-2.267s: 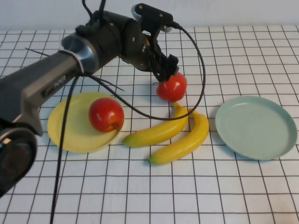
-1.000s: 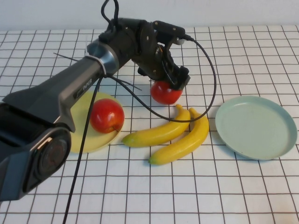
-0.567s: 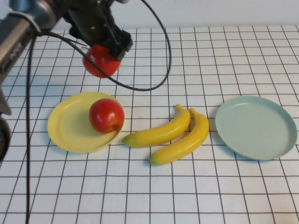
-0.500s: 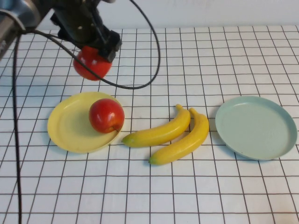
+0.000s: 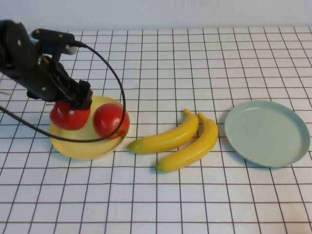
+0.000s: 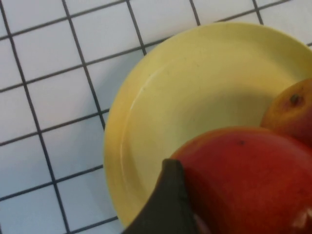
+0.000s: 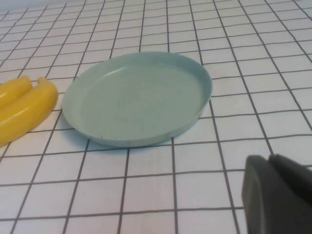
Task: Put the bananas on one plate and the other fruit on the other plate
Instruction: Put one type of fruit in the left plate, then put another type of fruit in the right plate
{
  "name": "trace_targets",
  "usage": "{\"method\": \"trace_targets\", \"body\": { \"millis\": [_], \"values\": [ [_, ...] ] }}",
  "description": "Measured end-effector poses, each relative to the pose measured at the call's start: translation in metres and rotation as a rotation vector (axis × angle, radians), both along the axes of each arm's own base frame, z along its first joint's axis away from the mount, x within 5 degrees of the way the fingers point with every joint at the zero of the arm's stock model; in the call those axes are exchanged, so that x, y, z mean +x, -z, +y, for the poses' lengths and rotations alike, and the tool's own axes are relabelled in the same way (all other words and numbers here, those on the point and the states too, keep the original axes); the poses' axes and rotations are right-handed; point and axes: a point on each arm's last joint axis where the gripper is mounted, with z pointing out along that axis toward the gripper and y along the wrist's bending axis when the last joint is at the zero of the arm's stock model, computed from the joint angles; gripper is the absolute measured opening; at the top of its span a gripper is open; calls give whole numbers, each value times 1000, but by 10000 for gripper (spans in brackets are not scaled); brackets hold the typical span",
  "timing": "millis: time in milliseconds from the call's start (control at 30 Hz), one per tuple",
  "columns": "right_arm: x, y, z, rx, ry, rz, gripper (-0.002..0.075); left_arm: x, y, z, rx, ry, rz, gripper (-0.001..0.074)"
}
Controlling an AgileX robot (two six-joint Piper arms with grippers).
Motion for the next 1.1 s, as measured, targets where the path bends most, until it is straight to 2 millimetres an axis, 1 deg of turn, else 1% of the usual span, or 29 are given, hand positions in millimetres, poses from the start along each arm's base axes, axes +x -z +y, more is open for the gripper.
{"method": "trace_targets", "body": {
  "millis": [167, 200, 267, 300, 433, 500, 567, 667, 733, 767, 800, 833, 867, 900, 933, 967, 1000, 1033, 1100],
  "values": [
    [0, 0, 0, 0, 0, 0, -15, -5, 29, 0, -45, -35, -9, 575],
    [0, 0, 0, 0, 0, 0, -15, -5, 31, 0, -44, -27, -7, 583],
    [0, 0, 0, 0, 0, 0, -15, -5, 32, -1, -39, -4, -11, 645],
    [0, 0, 0, 0, 0, 0, -15, -5, 32, -1, -39, 7, -13, 661],
    [0, 0, 0, 0, 0, 0, -15, -6, 30, -3, -45, 24, -2, 668],
    [0, 0, 0, 0, 0, 0, -15, -8, 21, -3, -46, 33, -7, 668],
    [0, 0, 0, 0, 0, 0, -15, -10, 8, -2, -43, 41, -32, 668],
    [0, 0, 0, 0, 0, 0, -15, -18, -19, 0, -42, 53, -86, 668],
    [0, 0, 0, 0, 0, 0, -15, -28, -38, 3, -41, 60, -120, 666],
    [0, 0, 0, 0, 0, 0, -15, -34, -47, 5, -43, 59, -134, 653],
    [0, 0, 0, 0, 0, 0, -15, -42, -55, 7, -50, 54, -141, 608],
    [0, 0, 0, 0, 0, 0, -15, -49, -62, 9, -57, 43, -148, 526],
    [0, 0, 0, 0, 0, 0, -15, -56, -66, 11, -60, 38, -153, 435],
    [0, 0, 0, 0, 0, 0, -15, -65, -68, 13, -65, 31, -158, 300],
    [0, 0, 0, 0, 0, 0, -15, -74, -68, 15, -67, 27, -160, 198],
    [0, 0, 0, 0, 0, 0, -15, -82, -67, 17, -69, 24, -163, 132],
    [0, 0, 0, 0, 0, 0, -15, -94, -61, 20, -68, 20, -162, 87],
    [0, 0, 0, 0, 0, 0, -15, -105, -58, 23, -71, 16, -180, 57],
    [0, 0, 0, 0, 0, 0, -15, -127, -54, 28, -76, 5, -240, 27]
  ]
}}
